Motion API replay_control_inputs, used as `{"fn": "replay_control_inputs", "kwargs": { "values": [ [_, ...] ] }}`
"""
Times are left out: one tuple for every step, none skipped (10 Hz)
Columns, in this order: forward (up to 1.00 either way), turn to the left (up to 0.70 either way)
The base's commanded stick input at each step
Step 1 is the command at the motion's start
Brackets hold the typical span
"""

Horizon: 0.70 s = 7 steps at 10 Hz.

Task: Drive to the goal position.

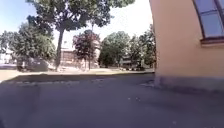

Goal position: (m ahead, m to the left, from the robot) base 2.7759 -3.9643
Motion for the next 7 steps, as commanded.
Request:
{"fn": "replay_control_inputs", "kwargs": {
  "values": [
    [0.7,-0.08],
    [0.7,-0.11],
    [0.7,-0.11],
    [0.7,-0.12],
    [0.7,-0.13],
    [0.7,-0.14],
    [0.7,-0.14]
  ]
}}
